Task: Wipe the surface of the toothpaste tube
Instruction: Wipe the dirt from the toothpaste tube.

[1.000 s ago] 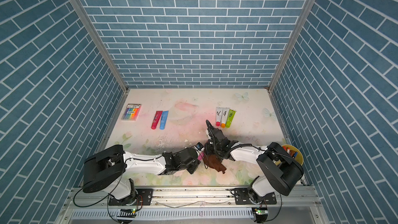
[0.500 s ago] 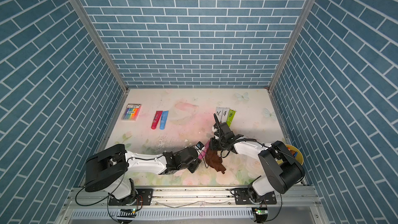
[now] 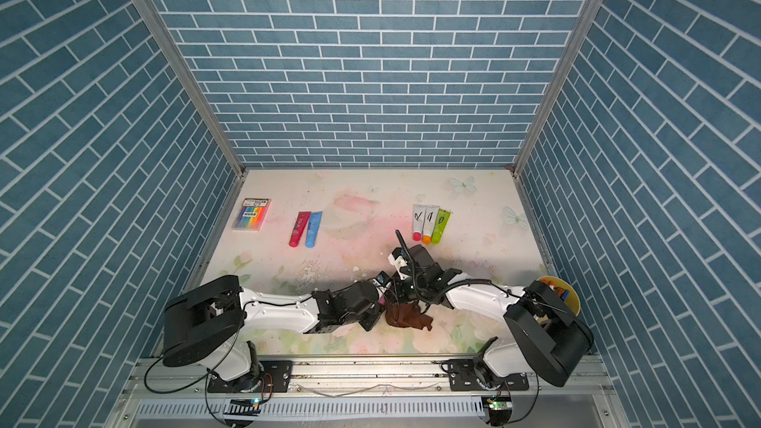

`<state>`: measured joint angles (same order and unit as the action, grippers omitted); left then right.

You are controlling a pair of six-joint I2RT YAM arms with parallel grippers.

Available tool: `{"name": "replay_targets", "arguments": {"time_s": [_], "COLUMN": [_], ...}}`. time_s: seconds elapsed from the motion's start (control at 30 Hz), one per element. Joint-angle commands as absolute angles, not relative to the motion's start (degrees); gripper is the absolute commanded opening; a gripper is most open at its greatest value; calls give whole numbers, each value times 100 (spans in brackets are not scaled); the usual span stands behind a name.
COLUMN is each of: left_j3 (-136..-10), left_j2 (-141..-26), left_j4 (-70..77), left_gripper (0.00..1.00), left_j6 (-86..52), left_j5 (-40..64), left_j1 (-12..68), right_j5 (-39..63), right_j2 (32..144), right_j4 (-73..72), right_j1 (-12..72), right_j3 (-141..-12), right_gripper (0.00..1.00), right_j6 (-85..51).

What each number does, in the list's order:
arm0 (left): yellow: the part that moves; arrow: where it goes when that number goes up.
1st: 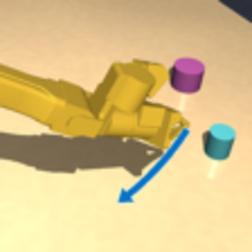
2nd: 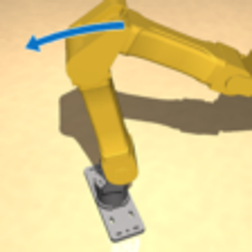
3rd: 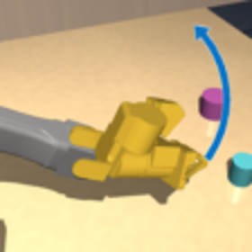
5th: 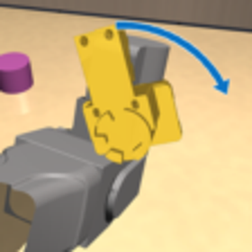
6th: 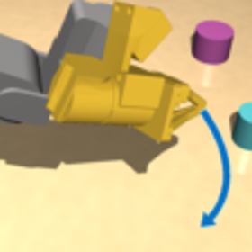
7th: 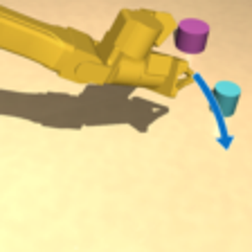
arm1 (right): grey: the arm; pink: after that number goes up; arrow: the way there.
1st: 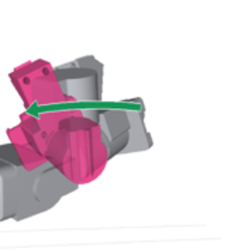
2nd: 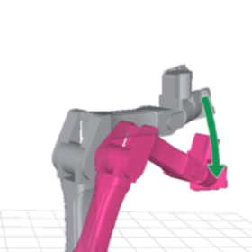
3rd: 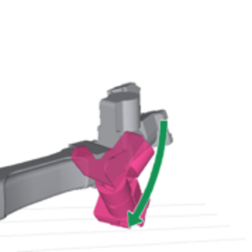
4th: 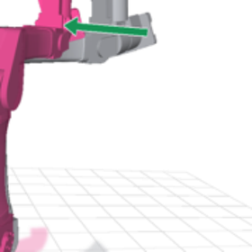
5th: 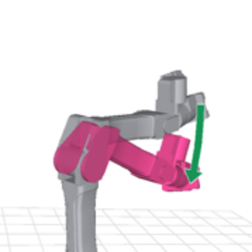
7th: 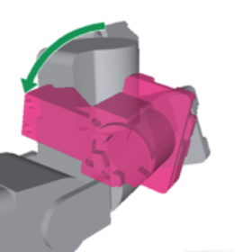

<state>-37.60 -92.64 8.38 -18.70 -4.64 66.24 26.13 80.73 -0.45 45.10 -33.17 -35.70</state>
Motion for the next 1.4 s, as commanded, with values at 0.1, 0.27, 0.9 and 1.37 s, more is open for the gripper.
{"name": "replay_targets", "arguments": {"time_s": [0.1, 0.27, 0.9, 1.37], "left_j3": [-3666, -3641, -3665, -3705], "left_j2": [-9415, -9387, -9426, -9474], "left_j4": [502, 527, 528, 494], "left_gripper": [9, 7, 6, 6], "left_j6": [-1854, -1856, -1837, -1822], "left_j5": [-200, -193, -167, -135], "left_j1": [6627, 6626, 6624, 6622], "right_j5": [2272, 1536, 2351, 2001], "right_j2": [8661, 8418, 7172, 8244], "right_j4": [98, 738, 564, -156], "right_j1": [4149, 3472, 4008, 3999], "right_j3": [-3305, -3270, -3328, -3637], "right_gripper": [0, 0, 0, 0], "right_j6": [-3559, -3336, -3531, -3472]}}
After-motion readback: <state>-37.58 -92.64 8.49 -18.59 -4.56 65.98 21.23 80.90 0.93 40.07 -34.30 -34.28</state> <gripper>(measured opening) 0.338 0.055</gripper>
